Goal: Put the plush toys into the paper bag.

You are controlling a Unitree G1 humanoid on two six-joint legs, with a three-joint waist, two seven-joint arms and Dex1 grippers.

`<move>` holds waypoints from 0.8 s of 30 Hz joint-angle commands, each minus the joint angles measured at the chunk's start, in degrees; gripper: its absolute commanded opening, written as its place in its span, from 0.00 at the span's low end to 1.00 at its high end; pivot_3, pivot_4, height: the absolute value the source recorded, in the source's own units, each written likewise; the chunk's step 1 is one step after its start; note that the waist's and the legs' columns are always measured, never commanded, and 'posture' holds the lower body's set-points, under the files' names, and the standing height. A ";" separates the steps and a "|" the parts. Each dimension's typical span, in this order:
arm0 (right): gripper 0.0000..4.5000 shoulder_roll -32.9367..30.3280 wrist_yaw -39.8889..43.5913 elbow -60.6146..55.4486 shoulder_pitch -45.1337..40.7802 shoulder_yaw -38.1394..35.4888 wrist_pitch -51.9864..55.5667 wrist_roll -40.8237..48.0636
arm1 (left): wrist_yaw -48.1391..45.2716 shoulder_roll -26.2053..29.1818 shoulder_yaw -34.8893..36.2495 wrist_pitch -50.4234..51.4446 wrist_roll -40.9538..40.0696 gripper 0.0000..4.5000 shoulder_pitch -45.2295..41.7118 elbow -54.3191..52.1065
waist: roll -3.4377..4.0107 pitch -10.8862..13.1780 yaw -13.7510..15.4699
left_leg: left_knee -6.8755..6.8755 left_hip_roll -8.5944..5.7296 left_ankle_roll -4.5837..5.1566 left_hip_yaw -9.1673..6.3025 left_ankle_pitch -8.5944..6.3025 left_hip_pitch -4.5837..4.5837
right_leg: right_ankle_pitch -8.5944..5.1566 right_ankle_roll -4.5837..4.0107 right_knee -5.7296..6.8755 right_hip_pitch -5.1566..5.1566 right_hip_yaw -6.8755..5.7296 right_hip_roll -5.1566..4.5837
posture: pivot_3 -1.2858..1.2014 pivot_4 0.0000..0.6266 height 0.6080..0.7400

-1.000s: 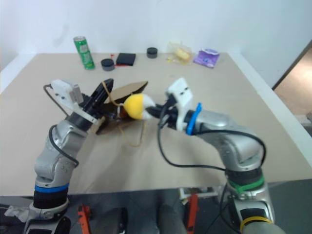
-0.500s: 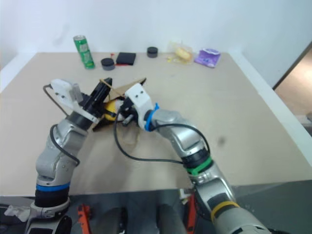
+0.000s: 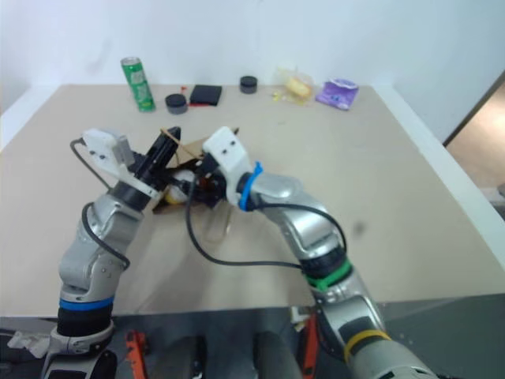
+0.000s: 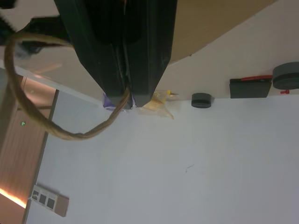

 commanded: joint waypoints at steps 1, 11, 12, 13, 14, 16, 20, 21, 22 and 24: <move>0.99 -2.20 1.91 -9.23 3.54 -6.86 -0.99 4.80 | 0.14 0.06 0.37 0.06 -0.40 0.00 -0.79 -2.22 | 0.00 0.00 0.00 | 0.00 -0.01 0.00 0.00 0.00 0.00 | 0.00 -0.01 0.00 -0.01 0.00 0.00 | 0.52 0.24 1.00; 0.99 -25.57 9.51 -5.92 21.78 -2.48 -40.78 -19.33 | -0.21 -0.10 0.43 0.55 -0.73 0.00 -1.46 -1.31 | -0.02 0.00 -0.09 | 0.00 -0.13 0.00 0.04 0.00 0.07 | -0.22 -0.24 -0.01 0.05 0.04 -0.09 | 0.52 0.24 1.00; 0.99 -27.05 8.19 -3.89 22.57 -0.86 -46.97 -23.86 | -0.18 -0.14 0.44 0.60 -0.73 0.00 -1.57 -1.22 | -0.02 0.00 -0.20 | 0.00 -0.12 -0.01 0.13 0.00 0.13 | -0.21 -0.24 -0.01 0.04 0.12 -0.08 | 0.52 0.24 1.00; 0.99 -28.06 5.01 -2.14 23.01 0.30 -53.72 -29.05 | -0.15 -0.17 0.43 0.63 -0.74 0.00 -1.67 -1.15 | -0.02 0.00 -0.25 | -0.01 -0.12 -0.01 0.15 -0.01 0.17 | -0.21 -0.24 -0.01 0.05 0.15 -0.07 | 0.52 0.24 1.00; 0.99 -28.89 3.05 -0.47 23.03 1.77 -59.13 -33.42 | -0.14 -0.18 0.45 0.68 -0.78 0.00 -1.71 -1.17 | -0.02 0.00 -0.24 | -0.02 -0.11 -0.01 0.14 0.00 0.19 | -0.20 -0.25 -0.01 0.04 0.17 -0.03 | 0.52 0.24 1.00; 0.99 -28.43 -1.25 2.27 22.84 3.86 -67.30 -39.73 | -0.15 -0.21 0.51 0.84 -0.84 0.00 -1.73 -1.24 | -0.02 0.00 -0.22 | -0.02 -0.11 -0.02 0.09 0.01 0.23 | -0.20 -0.26 0.02 0.05 0.16 0.01 | 0.52 0.24 1.00; 0.99 -24.22 -10.54 6.97 21.33 6.58 -76.13 -50.16 | -0.12 -0.14 0.60 1.11 -0.95 0.00 -1.91 -1.29 | -0.04 -0.01 -0.18 | -0.02 -0.11 -0.08 0.08 0.04 0.24 | -0.18 -0.24 0.03 0.08 0.19 0.01 | 0.52 0.24 1.00; 0.99 -23.18 -12.37 7.94 20.78 6.92 -77.30 -52.17 | -0.09 -0.13 0.63 1.15 -0.97 0.00 -1.98 -1.27 | -0.04 -0.01 -0.14 | -0.02 -0.12 -0.09 0.09 0.05 0.23 | -0.17 -0.23 0.02 0.07 0.21 -0.01 | 0.52 0.24 1.00; 0.99 -21.67 -14.29 9.51 20.00 7.29 -78.23 -53.65 | -0.06 -0.12 0.67 1.19 -1.01 0.00 -2.06 -1.24 | -0.05 -0.01 -0.12 | -0.01 -0.13 -0.10 0.11 0.05 0.22 | -0.15 -0.21 0.02 0.07 0.25 -0.01 | 0.52 0.24 1.00; 0.99 -19.62 -16.93 11.93 18.76 7.56 -79.45 -55.31 | -0.04 -0.13 0.70 1.23 -1.05 0.00 -2.12 -1.22 | -0.09 -0.01 -0.05 | 0.01 -0.15 -0.12 0.14 0.06 0.22 | -0.13 -0.17 0.02 0.08 0.29 -0.04 | 0.52 0.24 1.00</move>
